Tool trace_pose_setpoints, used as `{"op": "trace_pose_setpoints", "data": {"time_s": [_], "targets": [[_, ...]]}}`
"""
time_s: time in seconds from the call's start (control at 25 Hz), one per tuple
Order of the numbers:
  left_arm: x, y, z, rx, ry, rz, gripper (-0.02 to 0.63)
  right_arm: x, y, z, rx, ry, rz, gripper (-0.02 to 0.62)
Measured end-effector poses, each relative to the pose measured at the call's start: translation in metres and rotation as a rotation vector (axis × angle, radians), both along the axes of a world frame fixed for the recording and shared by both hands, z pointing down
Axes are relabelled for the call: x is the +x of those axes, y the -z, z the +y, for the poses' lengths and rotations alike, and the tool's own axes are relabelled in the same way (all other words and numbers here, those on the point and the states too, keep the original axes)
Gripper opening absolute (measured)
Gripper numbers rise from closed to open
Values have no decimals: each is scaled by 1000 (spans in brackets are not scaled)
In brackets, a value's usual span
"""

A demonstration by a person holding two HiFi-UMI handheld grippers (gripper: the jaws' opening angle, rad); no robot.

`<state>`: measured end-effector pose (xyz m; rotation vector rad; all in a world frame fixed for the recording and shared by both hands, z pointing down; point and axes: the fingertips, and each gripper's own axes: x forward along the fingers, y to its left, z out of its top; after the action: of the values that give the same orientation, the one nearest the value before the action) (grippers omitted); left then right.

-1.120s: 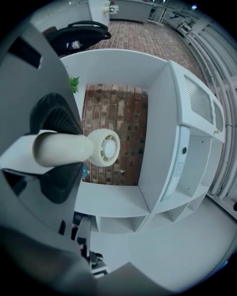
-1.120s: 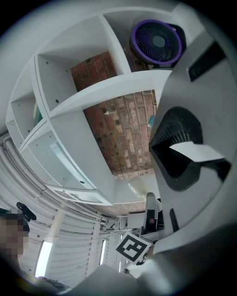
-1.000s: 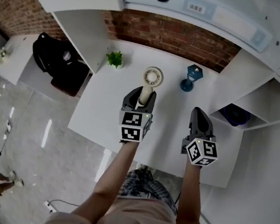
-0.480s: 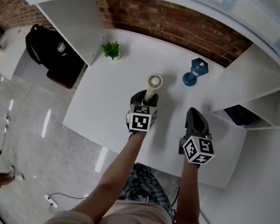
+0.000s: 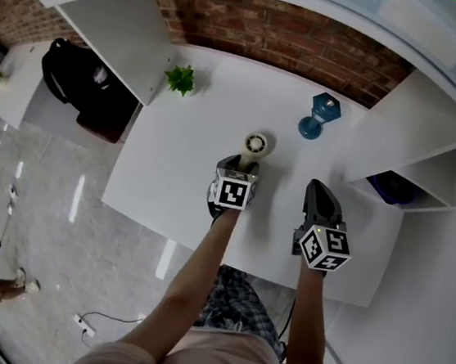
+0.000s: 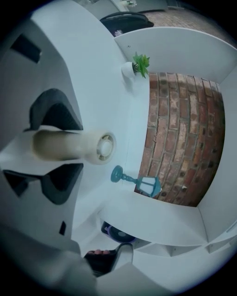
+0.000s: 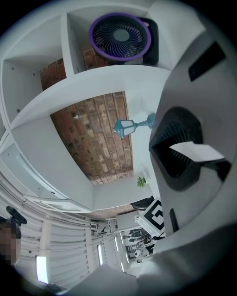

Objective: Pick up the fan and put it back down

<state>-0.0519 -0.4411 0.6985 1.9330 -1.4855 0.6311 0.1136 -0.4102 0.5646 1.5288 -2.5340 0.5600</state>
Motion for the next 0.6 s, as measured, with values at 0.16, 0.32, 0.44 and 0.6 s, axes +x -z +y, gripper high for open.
{"op": "trace_pose_setpoints", "data": {"time_s": [0.16, 0.32, 0.44, 0.6], "targets": [[1, 12, 1, 38, -17, 9, 370, 5, 2, 1, 1, -12, -2, 15], [-1, 19, 4, 64, -31, -11, 390, 8, 2, 3, -2, -20, -4, 15], [-3, 30, 6, 90, -28, -2, 390, 8, 5, 5, 2, -22, -3, 15], [-5, 57, 14, 147, -22, 43, 388, 11, 16, 10, 22, -34, -2, 15]]}}
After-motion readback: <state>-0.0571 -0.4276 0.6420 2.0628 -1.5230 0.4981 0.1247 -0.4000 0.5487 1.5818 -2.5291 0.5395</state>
